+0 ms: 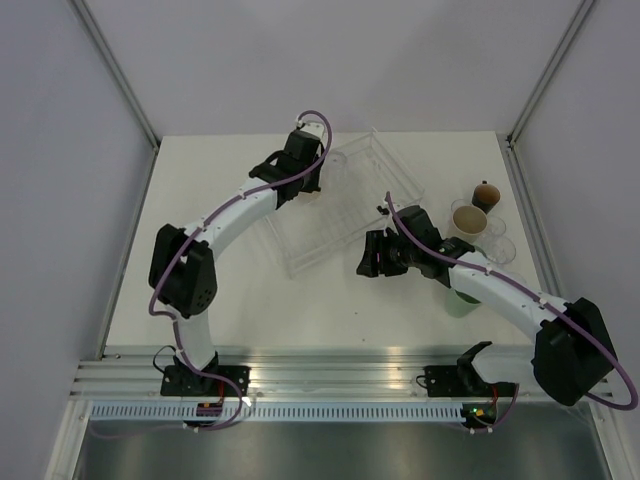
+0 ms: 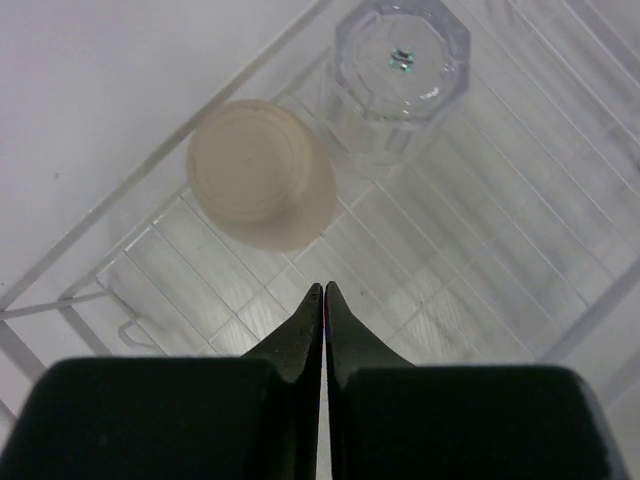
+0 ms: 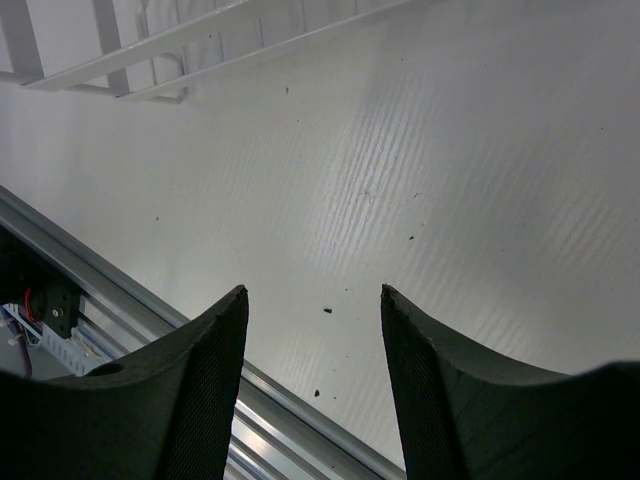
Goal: Unload the cups from the dish rack
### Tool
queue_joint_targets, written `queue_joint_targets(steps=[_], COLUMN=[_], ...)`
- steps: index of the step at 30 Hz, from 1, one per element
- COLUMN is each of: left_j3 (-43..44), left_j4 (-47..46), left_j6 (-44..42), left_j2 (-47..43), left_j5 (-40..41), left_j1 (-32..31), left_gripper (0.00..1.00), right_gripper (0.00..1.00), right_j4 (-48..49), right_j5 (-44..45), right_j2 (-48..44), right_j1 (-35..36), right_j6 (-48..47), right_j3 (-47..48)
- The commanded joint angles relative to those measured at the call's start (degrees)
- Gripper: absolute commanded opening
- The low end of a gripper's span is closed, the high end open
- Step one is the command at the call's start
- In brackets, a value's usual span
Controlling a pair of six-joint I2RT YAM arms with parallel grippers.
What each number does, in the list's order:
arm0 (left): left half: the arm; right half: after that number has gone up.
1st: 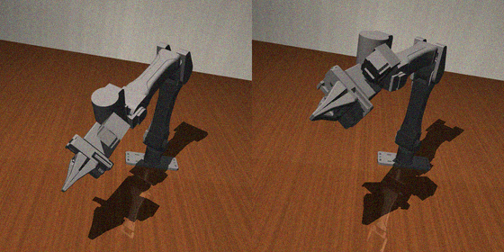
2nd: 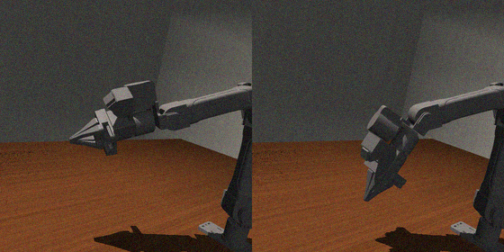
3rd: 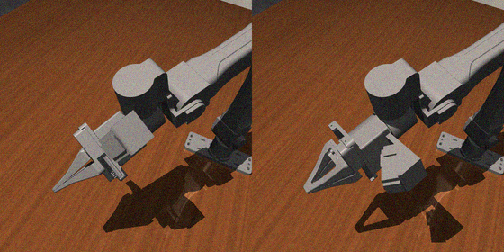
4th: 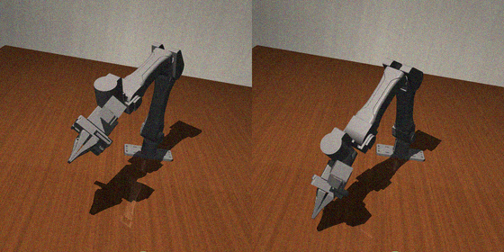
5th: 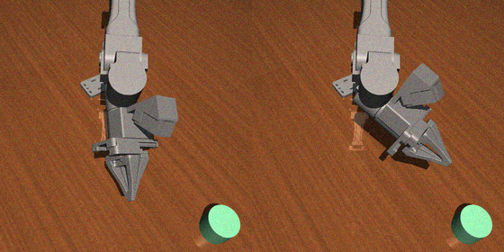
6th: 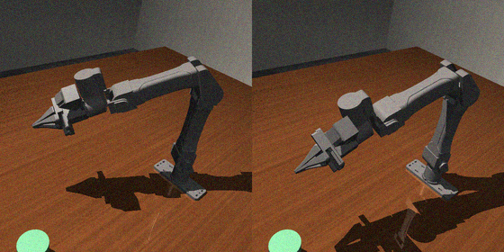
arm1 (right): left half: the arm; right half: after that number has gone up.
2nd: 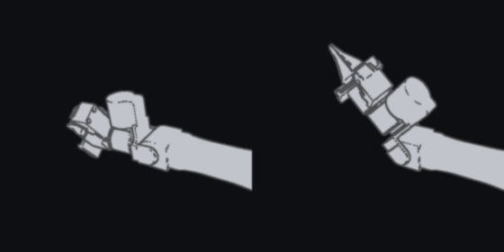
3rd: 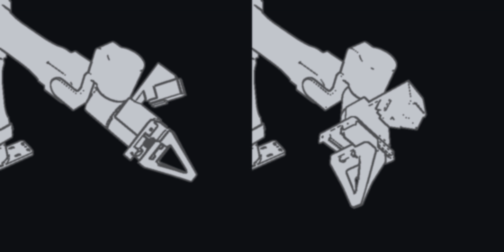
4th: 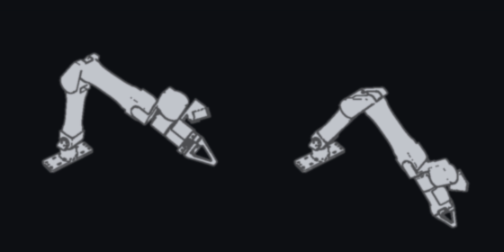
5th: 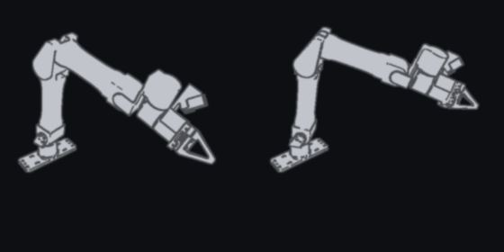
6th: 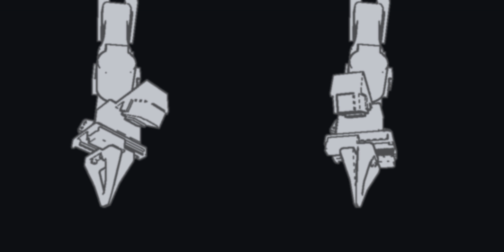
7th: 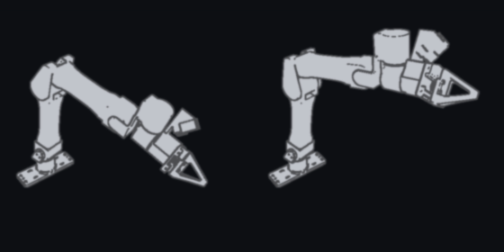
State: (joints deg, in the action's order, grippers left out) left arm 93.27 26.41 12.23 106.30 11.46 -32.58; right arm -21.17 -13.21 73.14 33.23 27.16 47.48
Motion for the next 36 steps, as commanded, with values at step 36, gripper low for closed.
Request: queue_joint_targets(steps=[36], left_j3=[-5.47], left_j4=[-17.36], left_j6=[-2.39], left_j2=[5.15], left_j5=[14.64], left_j1=[0.67], left_gripper=[0.02], right_gripper=[0.61], right_j4=[1.83], right_j5=[-1.20], right_j2=[-0.11], right_j1=[0.08], right_j6=[-0.44], right_j3=[1.29])
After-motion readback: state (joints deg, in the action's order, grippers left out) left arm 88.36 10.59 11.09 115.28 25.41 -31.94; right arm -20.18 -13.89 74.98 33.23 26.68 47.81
